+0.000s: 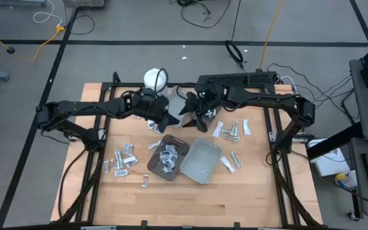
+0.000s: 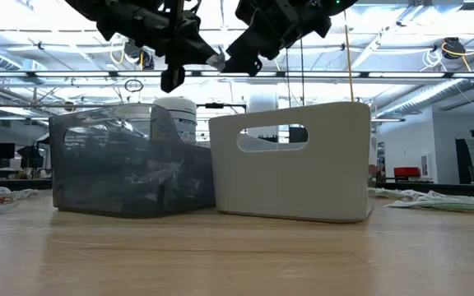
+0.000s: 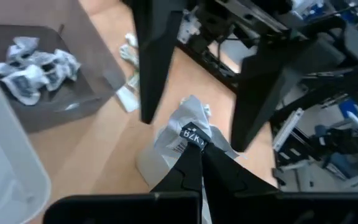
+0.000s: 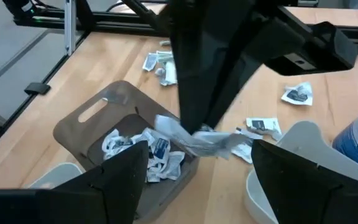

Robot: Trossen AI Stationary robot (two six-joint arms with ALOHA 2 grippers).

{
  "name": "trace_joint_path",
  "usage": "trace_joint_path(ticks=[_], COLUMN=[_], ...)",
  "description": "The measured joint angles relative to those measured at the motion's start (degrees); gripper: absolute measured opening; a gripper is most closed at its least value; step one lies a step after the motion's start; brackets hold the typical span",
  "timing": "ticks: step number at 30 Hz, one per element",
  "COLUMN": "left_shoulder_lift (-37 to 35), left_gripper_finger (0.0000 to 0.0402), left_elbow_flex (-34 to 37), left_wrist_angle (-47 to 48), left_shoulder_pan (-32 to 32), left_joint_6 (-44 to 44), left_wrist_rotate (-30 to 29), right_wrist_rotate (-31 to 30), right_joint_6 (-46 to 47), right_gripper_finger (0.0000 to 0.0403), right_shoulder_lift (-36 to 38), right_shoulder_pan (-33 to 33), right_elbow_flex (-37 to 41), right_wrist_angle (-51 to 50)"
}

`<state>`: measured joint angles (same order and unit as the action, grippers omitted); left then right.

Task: Pick & Place First Aid Supplies
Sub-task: Put the black towelette pack into the top black bin

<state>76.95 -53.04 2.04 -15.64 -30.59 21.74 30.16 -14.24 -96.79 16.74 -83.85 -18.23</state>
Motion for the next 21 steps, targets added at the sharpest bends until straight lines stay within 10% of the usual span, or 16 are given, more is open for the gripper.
trace_joint_path(ticks=[8,21], left_shoulder_lift=[0.04,0.02], left_gripper_finger=[0.0,0.0004], left_elbow_flex=[0.0,0.0], left_wrist_angle=[-0.19,-0.02], left_shoulder_pan=[0.02,0.06], left_joint_6=[-2.36,-3.62], left_wrist_rotate=[2.12,2.44], right_wrist_rotate=[-0.09,-1.61], right_joint_6=[-1.96,-2.93], right_gripper_finger=[0.025,0.0012], right_shoulder_lift=[-0.11,-0.11], right_shoulder_pan=[-1.99,-2.83], right_elbow_flex=[0.0,-0.02], right_wrist_angle=[0.08,-0.47])
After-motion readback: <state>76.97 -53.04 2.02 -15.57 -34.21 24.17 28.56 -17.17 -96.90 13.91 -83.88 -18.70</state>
